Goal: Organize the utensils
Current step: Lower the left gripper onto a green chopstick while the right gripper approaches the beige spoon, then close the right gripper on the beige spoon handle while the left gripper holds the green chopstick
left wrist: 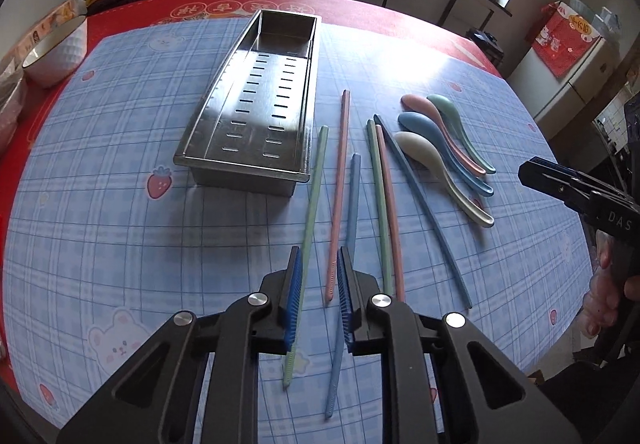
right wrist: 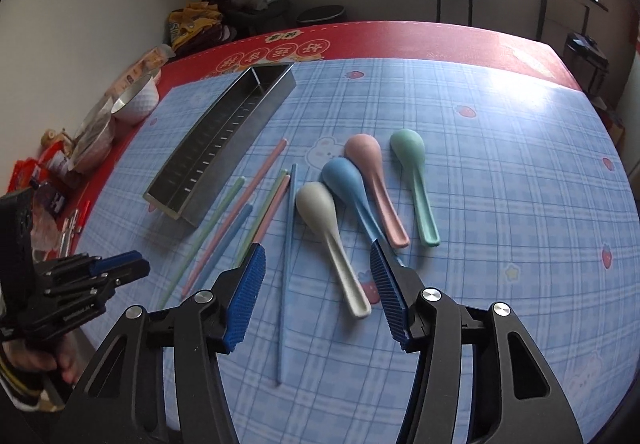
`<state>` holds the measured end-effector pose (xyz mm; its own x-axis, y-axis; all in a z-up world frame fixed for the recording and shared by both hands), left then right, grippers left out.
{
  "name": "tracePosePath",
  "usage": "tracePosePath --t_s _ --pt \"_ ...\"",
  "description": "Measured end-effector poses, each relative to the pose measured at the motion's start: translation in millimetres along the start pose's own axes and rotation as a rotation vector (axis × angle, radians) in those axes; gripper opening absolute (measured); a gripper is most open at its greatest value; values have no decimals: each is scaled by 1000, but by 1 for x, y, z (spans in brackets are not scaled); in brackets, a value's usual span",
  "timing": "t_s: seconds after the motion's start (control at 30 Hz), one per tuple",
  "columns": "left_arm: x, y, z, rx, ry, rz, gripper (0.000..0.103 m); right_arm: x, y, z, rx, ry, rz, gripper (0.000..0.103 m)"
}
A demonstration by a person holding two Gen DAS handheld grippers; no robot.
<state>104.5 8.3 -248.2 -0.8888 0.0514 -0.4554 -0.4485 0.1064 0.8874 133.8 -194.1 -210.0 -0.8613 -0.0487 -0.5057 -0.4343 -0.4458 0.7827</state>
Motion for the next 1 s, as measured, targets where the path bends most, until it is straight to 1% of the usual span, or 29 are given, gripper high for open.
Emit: tracePosePath --t_s 0.17,0.33,0.43,0.5,0.53,0.63,0.77,0.83,0.87,1.0 --pt "-8 -29 0 11 -36 37 17 5 -2 -6 44 -50 2 51" --pt "-14 -44 -2 23 -72 53 17 7 -4 -7 74 -63 11 51" --pt "-14 -52 -2 35 -67 68 17 6 -2 -7 81 -69 3 51" --pt "-14 -54 -1 33 -60 66 12 7 -2 -9 83 -85 2 51" --pt "-14 -55 0 30 -66 70 6 6 -3 -10 82 -87 3 51" --pt "-8 -52 2 39 -74 85 6 4 -5 -9 75 -90 6 51" --pt "5 -44 3 11 -119 114 6 2 -11 -6 53 -91 8 51" --pt "12 -40 8 5 -115 132 6 1 -15 -5 50 -84 14 47" --pt "15 -39 10 7 -105 138 6 1 -17 -4 50 -74 20 43" --pt "18 -38 15 17 -76 143 7 4 -26 -3 41 -55 53 37"
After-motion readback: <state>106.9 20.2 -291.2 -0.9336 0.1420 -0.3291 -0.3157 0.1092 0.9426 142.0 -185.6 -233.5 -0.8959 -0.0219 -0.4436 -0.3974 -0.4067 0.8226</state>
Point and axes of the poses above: each gripper's, at about its wrist camera, not at the fingertips, and y roughly against the way its jaws point, z to its left, x to its underside, the point moved 4 cm from there along -y, roughly the way its jaws point, and after that the axes turned 9 degrees about -x, right-handed, at the moved point
